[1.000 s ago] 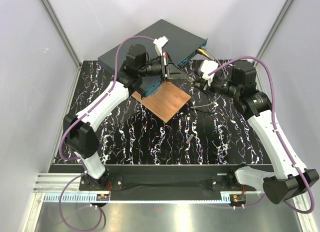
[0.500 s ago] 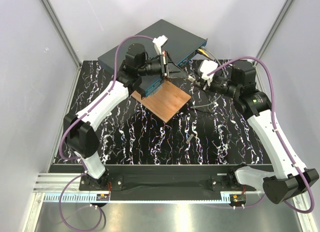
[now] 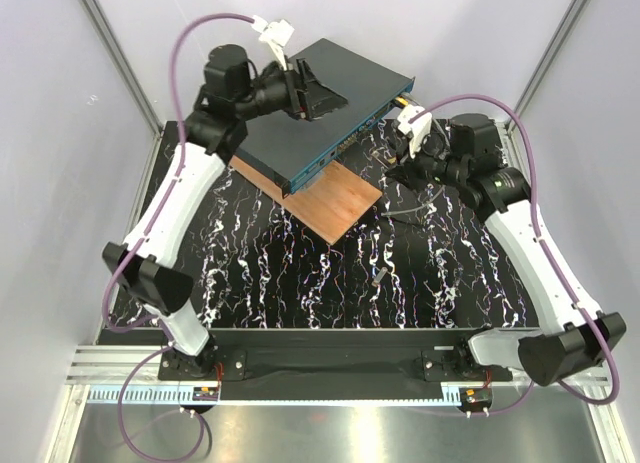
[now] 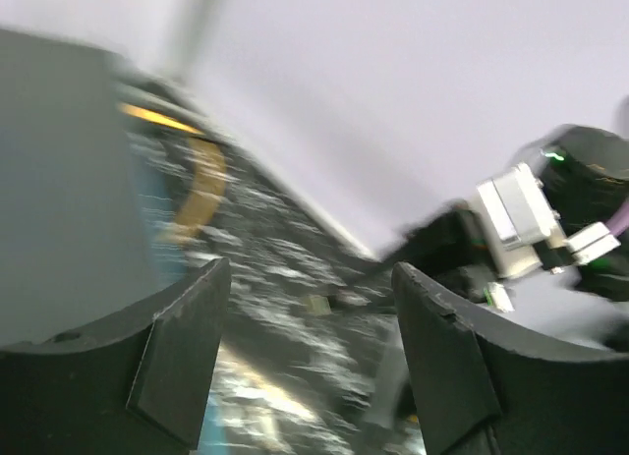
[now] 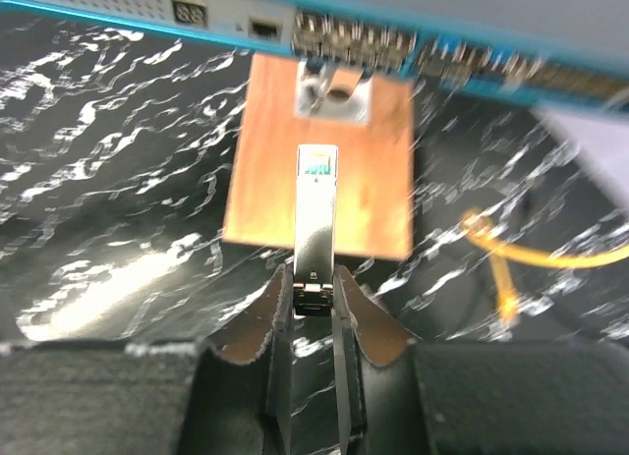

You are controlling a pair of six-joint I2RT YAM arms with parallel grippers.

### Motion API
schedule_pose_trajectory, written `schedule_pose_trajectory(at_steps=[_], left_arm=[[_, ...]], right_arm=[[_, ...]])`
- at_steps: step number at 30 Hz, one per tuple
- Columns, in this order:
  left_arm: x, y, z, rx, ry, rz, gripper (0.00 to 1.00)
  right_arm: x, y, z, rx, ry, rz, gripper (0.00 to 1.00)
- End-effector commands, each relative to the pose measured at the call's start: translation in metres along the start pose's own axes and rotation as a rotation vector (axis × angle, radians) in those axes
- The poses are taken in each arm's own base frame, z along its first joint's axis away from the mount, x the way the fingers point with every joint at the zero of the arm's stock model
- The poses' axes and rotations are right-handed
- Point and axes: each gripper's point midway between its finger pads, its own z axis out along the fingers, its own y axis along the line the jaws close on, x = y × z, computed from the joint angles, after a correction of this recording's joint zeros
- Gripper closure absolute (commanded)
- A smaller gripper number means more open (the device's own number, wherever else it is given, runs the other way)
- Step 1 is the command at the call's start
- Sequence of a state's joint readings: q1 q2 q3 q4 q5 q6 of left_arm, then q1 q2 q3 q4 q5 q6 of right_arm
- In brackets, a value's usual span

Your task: Insert the plug into the switch port

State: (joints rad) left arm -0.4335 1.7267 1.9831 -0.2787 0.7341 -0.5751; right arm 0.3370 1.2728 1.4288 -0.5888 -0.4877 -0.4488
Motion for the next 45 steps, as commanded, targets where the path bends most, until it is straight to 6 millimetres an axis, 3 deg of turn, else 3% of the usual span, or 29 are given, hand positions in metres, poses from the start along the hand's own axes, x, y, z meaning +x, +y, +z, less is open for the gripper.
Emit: schedule_pose_trajectory(at_steps=[1, 6, 12, 17, 31, 40, 45], left_arm=[[-0.023, 0.030, -0.034, -0.274, -0.041, 0.327, 0.30], [-0.025, 0.069, -0.049, -0.450, 0.019, 0.535, 0.37], [-0.001, 0.086, -0.049, -0.438, 0.123, 0.611, 0.54], [0.021, 0.104, -0.044, -0.426, 0.211, 0.615, 0.62], [0.037, 0.122, -0.028, -0.391, 0.293, 0.594, 0.82], [0.041, 0.123, -0.029, -0.386, 0.299, 0.561, 0.88], [0.038, 0.125, -0.029, -0.397, 0.284, 0.542, 0.88]], right_arm=[[0.004, -0.002, -0.006, 0.031, 0.063, 0.179, 1.00], [0.010, -0.017, -0.001, 0.050, 0.115, 0.215, 1.00], [0.025, -0.036, 0.012, 0.043, 0.154, 0.250, 1.00], [0.023, -0.054, 0.021, 0.080, 0.156, 0.241, 1.00], [0.025, -0.074, 0.055, 0.059, 0.179, 0.301, 1.00], [0.018, -0.096, 0.067, 0.106, 0.175, 0.250, 1.00], [0.018, -0.093, 0.073, 0.097, 0.199, 0.203, 1.00]])
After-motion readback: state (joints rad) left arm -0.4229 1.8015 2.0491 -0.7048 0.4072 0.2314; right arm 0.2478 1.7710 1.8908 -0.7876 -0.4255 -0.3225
